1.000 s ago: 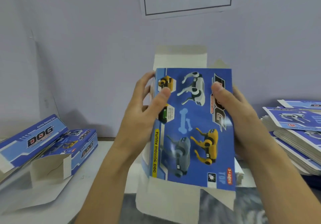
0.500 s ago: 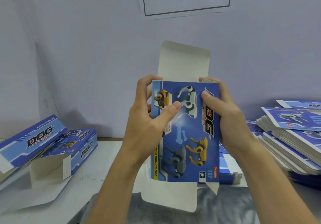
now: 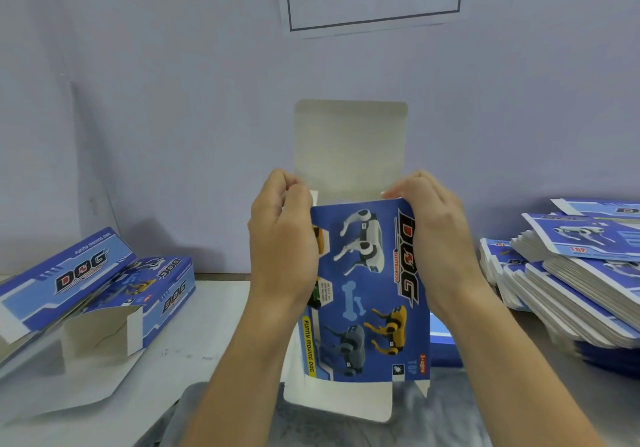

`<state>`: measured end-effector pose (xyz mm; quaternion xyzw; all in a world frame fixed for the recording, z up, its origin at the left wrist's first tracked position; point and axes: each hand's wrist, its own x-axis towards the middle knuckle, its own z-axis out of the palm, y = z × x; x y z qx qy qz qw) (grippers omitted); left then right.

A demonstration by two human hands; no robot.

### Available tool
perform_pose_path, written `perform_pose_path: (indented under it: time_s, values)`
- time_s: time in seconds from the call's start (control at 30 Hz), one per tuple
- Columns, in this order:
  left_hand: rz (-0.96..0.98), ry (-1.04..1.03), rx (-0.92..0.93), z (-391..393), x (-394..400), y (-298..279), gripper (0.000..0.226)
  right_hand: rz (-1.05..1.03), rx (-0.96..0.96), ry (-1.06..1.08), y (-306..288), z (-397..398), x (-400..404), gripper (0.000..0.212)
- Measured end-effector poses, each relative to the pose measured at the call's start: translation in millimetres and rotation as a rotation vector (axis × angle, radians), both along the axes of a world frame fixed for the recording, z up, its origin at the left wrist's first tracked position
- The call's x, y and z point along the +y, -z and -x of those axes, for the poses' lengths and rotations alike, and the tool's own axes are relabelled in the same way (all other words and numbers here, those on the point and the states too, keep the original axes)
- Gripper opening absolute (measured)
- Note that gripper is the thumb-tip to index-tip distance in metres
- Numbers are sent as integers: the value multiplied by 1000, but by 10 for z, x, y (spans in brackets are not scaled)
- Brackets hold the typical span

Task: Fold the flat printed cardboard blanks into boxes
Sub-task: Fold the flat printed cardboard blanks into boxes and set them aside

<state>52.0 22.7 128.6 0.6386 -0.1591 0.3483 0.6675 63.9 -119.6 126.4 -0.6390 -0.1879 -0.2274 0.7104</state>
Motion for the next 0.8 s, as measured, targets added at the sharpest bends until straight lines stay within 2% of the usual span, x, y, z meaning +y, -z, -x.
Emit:
perform_pose_path:
  time_s: [0.07, 0.1, 0.17, 0.23, 0.3, 0.4, 0.5, 0.57, 0.63, 0.73, 0.8]
  values:
    - [5, 45, 52, 6, 22, 23, 22, -6, 21, -20, 24, 3, 28, 13]
    - [26, 68, 82, 11, 34, 28, 21, -22, 40, -28, 36, -1, 38, 19]
    - [67, 121, 138, -13, 56, 52, 25, -23, 73, -31, 57, -23, 45, 41]
    - [82, 155, 169, -35, 71, 64, 41, 3, 102, -36, 72, -37, 42, 59]
    - [81, 164, 152, -52, 59, 79, 41, -12, 104, -67, 84, -48, 45, 51]
    - [98, 91, 70, -57, 39, 97, 14, -75, 54, -60, 95, -59, 55, 14]
    - [118, 53, 6, -28, 29, 127, 25, -120, 5, -76, 129, -39, 46, 27]
    - [173, 98, 1, -9, 27, 135, 41, -192, 27, -180, 142, -6, 30, 42]
    - [140, 126, 3, 0, 22, 142, 52, -185, 32, -261, 149, 9, 13, 45]
    - [41, 146, -11, -12, 18, 140, 23, -37, -27, -215, 143, 0, 6, 34]
    - [47, 177, -4, -22, 30, 143, 15, -25, -41, -201, 141, -16, -4, 25]
